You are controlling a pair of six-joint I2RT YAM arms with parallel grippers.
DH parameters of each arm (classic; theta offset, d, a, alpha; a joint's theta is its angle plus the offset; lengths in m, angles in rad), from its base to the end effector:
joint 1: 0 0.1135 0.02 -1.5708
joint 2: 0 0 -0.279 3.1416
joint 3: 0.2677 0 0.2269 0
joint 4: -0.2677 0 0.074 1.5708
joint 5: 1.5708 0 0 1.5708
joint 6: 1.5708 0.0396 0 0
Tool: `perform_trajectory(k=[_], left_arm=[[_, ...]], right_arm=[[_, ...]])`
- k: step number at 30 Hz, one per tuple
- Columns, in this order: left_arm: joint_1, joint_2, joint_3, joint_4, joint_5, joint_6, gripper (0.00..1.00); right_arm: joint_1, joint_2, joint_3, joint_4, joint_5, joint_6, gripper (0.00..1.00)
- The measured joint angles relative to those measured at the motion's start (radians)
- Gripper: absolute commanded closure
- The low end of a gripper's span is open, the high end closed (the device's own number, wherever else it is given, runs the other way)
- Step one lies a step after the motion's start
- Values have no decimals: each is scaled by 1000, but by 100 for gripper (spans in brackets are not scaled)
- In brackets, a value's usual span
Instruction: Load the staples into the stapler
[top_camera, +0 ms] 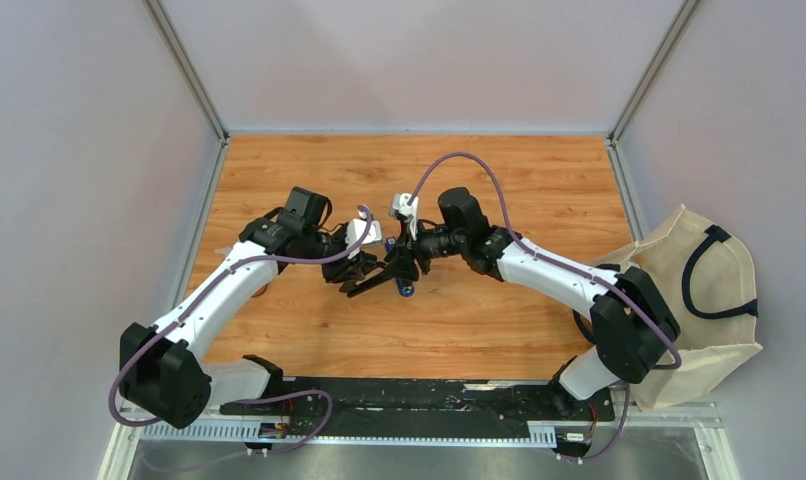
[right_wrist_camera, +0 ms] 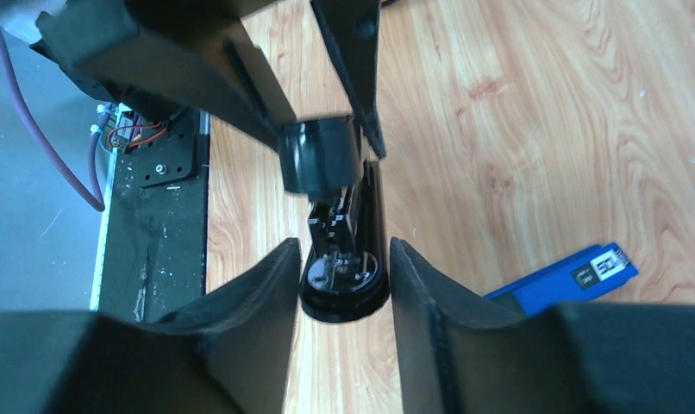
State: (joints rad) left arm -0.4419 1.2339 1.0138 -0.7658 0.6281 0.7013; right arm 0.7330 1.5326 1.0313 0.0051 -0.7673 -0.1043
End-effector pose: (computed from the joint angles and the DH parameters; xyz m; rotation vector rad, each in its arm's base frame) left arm 0.1826 -0.1121 0.2992 1.4991 1.8957 -0.6810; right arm 0.2196 0.2347 0.2910 -1.2911 1.6820 1.1712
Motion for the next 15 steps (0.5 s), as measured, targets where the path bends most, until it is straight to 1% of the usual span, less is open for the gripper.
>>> perform_trajectory(k=[2,7,15], left_arm=[[26,-1,0,-1,20,-6,100],[76,-14,0,-9,62,-18,100],[180,-41,0,-6,134,-56,100]], right_arm=[[3,1,-9,0,9,-4,69],[5,8,-13,3,24,-24,86],[5,50,-13,14,26,-44,88]])
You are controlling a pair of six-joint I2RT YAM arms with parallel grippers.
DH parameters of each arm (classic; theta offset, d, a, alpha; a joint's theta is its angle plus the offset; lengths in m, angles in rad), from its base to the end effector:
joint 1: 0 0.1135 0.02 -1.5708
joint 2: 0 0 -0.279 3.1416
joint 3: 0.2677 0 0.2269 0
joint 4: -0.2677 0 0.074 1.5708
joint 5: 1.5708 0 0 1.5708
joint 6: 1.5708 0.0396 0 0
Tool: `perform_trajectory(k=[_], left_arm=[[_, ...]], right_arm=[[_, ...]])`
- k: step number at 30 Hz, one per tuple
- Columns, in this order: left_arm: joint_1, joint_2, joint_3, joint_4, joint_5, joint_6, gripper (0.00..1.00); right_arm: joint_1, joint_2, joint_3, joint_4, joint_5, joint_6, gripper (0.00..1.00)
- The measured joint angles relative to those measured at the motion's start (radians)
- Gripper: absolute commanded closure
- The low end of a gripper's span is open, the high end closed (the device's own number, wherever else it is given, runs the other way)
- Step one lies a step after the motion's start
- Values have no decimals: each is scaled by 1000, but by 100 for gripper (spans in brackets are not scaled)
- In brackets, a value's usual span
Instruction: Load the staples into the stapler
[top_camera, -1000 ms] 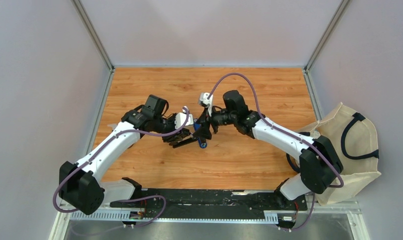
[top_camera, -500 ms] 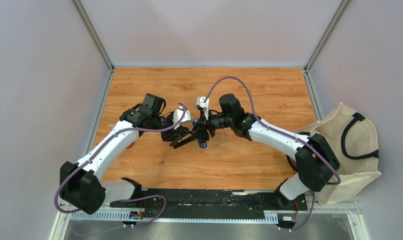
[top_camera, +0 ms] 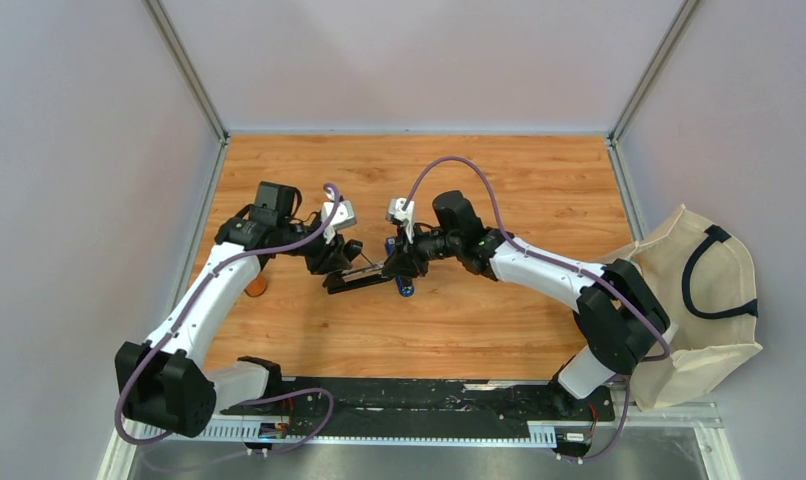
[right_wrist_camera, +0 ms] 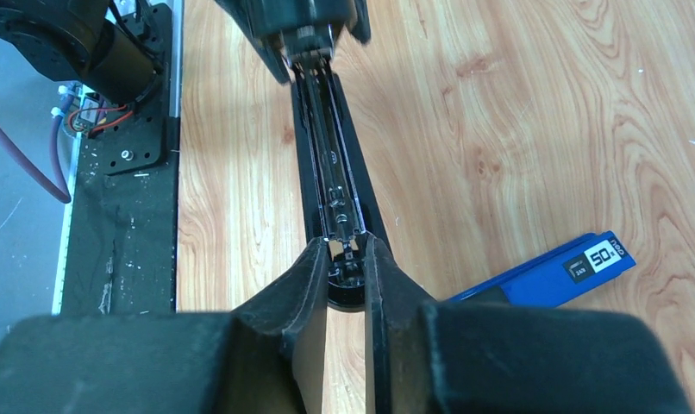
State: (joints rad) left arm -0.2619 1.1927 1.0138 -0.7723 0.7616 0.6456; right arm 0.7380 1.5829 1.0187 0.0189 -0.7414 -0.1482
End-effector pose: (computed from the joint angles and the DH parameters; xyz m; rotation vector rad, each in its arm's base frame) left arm 0.1886 -0.0789 0.3093 1.2706 1.9342 -0.7620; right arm 0.2251 0.2409 0.2727 -1.3206 1.7068 1.1289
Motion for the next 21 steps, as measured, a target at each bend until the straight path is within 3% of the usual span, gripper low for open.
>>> perform_trajectory(k=[6,21], left_arm=[[63,-33,0,29,85,-62,100],[80,-99,0,238,235,-304,100]], right_arm=[[21,29,2,0,31,-11,87],[95,71,39,-6,52,-6,88]])
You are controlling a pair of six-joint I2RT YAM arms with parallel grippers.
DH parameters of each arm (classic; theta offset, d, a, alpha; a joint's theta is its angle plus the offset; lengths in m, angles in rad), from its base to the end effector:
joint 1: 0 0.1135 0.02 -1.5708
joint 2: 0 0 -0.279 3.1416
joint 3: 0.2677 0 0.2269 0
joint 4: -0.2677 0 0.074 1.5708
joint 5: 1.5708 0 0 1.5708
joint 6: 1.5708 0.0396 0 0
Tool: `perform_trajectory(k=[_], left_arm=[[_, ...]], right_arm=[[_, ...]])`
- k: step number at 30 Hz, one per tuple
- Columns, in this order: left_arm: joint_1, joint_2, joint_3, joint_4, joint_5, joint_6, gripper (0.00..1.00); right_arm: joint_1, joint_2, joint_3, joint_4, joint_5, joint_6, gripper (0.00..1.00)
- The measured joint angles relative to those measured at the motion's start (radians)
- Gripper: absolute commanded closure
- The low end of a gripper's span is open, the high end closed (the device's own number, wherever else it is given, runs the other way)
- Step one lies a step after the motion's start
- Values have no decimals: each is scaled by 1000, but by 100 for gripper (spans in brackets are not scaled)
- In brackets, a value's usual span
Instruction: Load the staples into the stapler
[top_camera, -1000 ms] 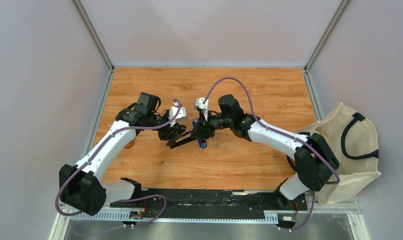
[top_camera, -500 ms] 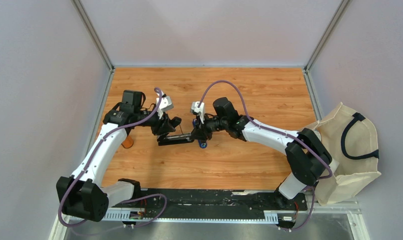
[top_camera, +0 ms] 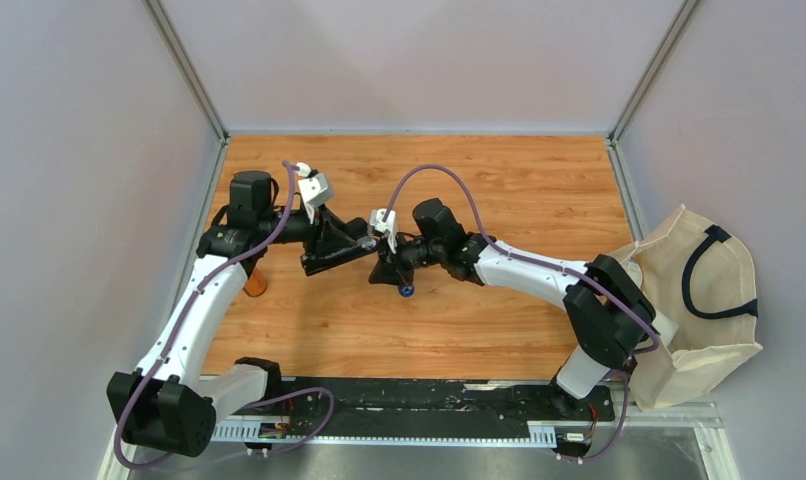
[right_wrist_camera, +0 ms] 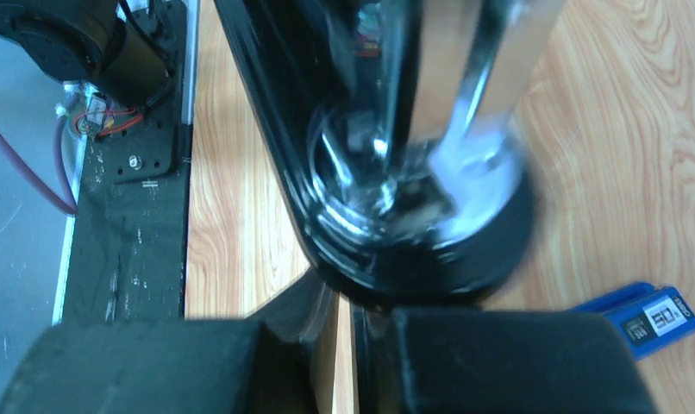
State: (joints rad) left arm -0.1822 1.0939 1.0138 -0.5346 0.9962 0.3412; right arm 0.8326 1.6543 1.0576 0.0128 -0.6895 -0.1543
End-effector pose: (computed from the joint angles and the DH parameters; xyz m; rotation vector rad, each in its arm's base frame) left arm 0.1837 -0.0676 0.3486 1.0302 1.7328 -0.9721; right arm 0.2137 0.2723 0.2606 -1.4015 1.7182 1.1268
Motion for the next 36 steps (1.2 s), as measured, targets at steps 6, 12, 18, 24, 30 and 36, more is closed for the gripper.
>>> perform_trajectory(k=[6,12,18,24,30,36], left_arm=[[3,-5,-6,50,11,-51,100],[2,-6,-20,65,16,-51,100],[2,-11,-20,27,21,11,100],[2,-11,-20,5,24,43,100],[0,-10,-21,-13,47,80,100],[-25,10,-21,-44,58,119,100]], right_arm=[[-1,-8,11,5,0,6,87],[-5,-28,16,-62,-5,-29,62],[-89,-58,93,-279,-163,-152,39],[-190,-137,143,-376,-299,-198,37],[-179,-185,143,-327,-328,-143,27],[-177,-161,141,-196,-335,-9,26]])
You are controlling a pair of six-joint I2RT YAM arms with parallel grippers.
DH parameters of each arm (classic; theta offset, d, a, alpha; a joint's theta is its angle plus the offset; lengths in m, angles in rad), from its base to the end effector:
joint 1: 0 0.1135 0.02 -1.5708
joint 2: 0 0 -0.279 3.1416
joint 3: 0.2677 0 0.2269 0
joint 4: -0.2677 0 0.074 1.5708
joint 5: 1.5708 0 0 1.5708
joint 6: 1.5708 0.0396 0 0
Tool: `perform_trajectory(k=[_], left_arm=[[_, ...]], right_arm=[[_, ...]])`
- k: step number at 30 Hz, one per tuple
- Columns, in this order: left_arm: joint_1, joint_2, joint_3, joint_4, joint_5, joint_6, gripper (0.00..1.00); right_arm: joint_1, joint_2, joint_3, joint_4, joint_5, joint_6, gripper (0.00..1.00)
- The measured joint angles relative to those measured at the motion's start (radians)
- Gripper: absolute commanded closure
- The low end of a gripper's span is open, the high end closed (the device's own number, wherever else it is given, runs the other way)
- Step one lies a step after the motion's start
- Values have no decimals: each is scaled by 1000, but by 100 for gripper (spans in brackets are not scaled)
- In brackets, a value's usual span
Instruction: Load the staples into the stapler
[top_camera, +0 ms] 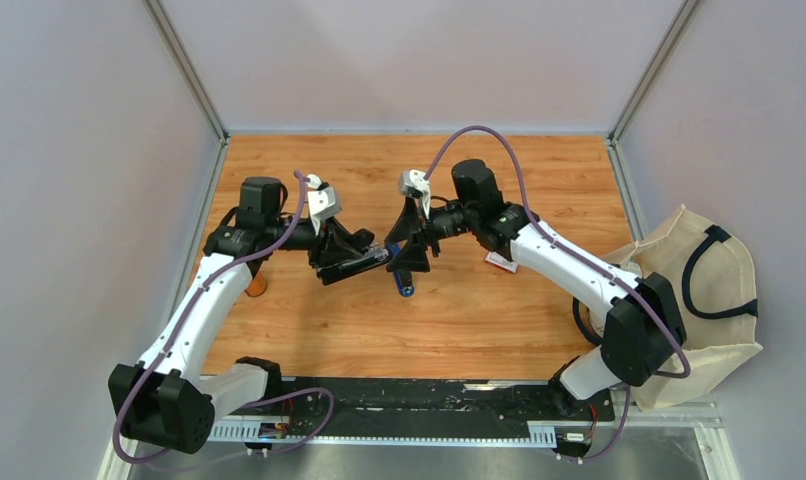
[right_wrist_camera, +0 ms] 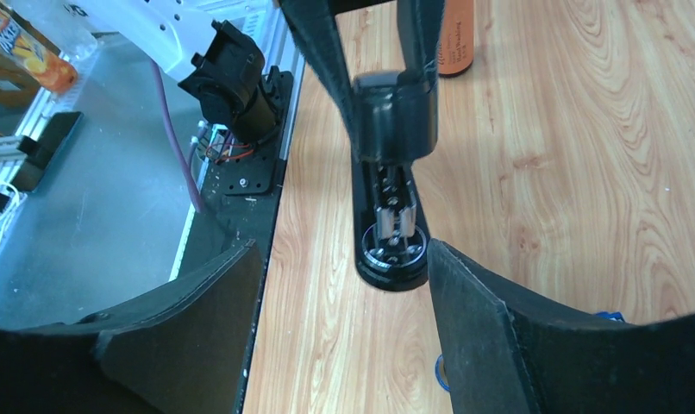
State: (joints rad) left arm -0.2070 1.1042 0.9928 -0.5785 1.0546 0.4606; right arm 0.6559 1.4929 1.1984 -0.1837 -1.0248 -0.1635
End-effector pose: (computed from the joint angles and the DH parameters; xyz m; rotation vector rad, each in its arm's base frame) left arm 0.1796 -0.0729 0.3385 1.1484 1.6726 -1.0135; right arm 0.2243 0.2153 0.3421 -1.3822 1.5160 1.3466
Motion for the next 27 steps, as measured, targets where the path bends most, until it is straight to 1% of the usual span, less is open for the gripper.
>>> perform_trajectory(k=[5,8,12,17,19,21,24,27], left_arm=[[-21,8,-13,-8,-2,13,100],[-29,13,-20,-7,-2,12,100],[-34,16,-24,-1,-2,9,100],[-35,16,-29,6,3,-7,100],[-35,16,-31,10,8,-14,100],[-35,16,-31,19,15,-32,100],[-26,16,-31,35,21,-60,100],[-4,16,-31,56,44,-105,100]], right_arm=[[14,51,-2,81,-12,94,26],[43,73,-3,93,3,108,30],[88,113,-3,102,33,115,43],[96,140,-9,110,65,109,68],[95,141,-15,118,74,107,74],[93,141,-20,129,76,106,78],[91,141,-24,142,69,103,89],[92,142,-27,164,64,96,94]])
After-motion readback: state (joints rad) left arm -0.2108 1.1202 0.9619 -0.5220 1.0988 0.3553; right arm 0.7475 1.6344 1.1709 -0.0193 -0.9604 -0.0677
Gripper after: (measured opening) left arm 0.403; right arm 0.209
